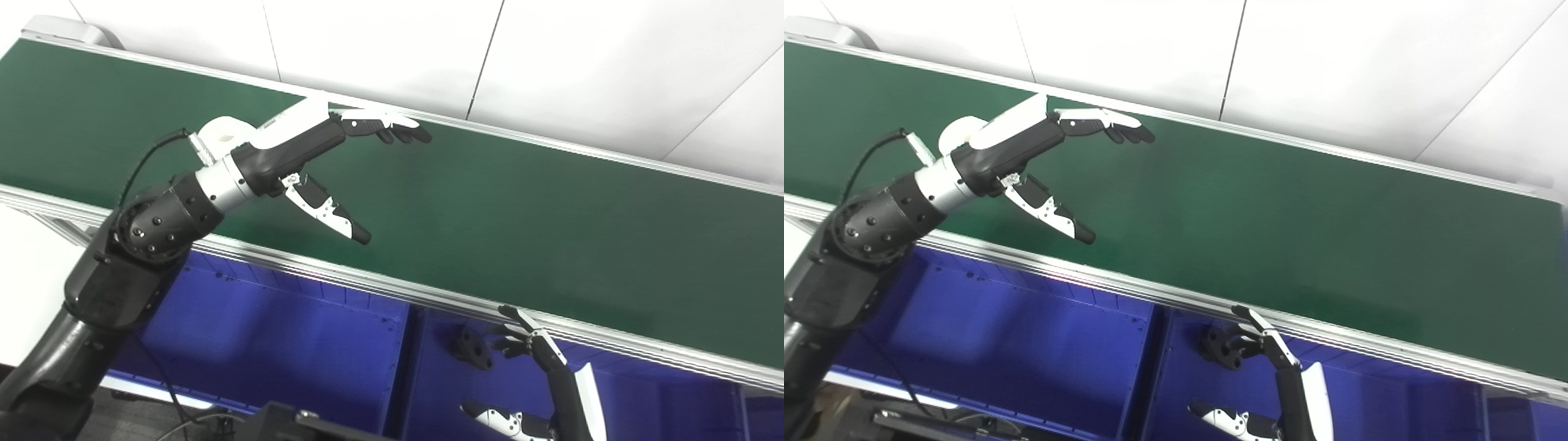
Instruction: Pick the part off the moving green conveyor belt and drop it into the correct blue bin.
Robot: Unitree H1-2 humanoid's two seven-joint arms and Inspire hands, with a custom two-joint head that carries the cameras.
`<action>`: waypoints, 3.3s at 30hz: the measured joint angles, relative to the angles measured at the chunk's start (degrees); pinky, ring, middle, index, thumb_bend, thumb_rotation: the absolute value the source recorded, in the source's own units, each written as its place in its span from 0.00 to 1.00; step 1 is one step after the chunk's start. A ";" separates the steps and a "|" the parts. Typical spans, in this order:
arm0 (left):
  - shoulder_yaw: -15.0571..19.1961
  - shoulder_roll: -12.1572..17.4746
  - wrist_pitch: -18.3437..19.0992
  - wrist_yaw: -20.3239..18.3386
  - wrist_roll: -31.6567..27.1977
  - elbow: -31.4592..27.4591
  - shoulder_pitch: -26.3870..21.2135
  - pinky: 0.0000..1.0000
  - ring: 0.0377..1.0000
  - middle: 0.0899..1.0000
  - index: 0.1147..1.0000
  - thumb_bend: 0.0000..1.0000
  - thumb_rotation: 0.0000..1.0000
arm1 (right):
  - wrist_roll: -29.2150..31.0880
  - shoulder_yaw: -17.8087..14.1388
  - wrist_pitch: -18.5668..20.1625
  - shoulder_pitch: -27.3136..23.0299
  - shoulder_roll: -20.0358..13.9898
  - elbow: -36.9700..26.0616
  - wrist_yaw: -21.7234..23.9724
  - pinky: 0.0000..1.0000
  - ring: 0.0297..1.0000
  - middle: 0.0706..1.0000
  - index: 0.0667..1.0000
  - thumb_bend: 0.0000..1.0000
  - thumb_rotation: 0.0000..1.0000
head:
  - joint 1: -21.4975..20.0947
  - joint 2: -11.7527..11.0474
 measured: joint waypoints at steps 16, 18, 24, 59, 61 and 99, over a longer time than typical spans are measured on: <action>-0.15 3.58 0.93 -3.89 4.51 1.55 -5.54 0.78 0.83 0.85 0.80 0.85 0.10 | -0.08 -0.19 -0.01 -1.06 -0.13 0.00 0.02 0.58 0.61 0.68 0.82 0.72 0.34 | -0.18 -0.44; -0.17 3.60 0.93 -4.01 4.64 2.37 -5.79 0.78 0.83 0.86 0.81 0.86 0.10 | -0.08 -0.21 -0.01 -1.11 -0.13 0.00 0.03 0.58 0.61 0.68 0.82 0.72 0.34 | 0.00 -0.35; -0.51 4.85 1.82 -5.28 4.69 2.83 -6.03 0.79 0.85 0.88 0.82 0.87 0.13 | -0.07 -0.39 -0.01 -1.08 -0.13 -0.01 0.03 0.58 0.61 0.68 0.82 0.73 0.34 | 0.09 -0.44; -7.41 5.75 5.88 -10.22 9.31 18.19 -8.16 0.86 0.99 1.00 0.92 0.95 0.23 | -0.07 -0.18 -0.02 -0.04 -0.18 -0.01 0.01 0.59 0.61 0.68 0.82 0.72 0.34 | -0.97 -0.53; -7.91 5.46 5.83 -10.21 9.20 18.62 -8.62 0.93 1.00 1.00 0.93 0.96 0.24 | -0.07 -0.19 -0.02 0.01 -0.19 -0.01 0.01 0.59 0.61 0.68 0.82 0.73 0.35 | -0.97 -0.61; -13.27 3.29 -5.83 2.94 16.68 39.44 -15.14 0.72 0.91 1.00 0.88 0.92 0.00 | -1.06 0.49 -0.03 -0.43 -0.37 0.08 -1.02 0.59 0.61 0.68 0.83 0.72 0.36 | -1.58 -1.23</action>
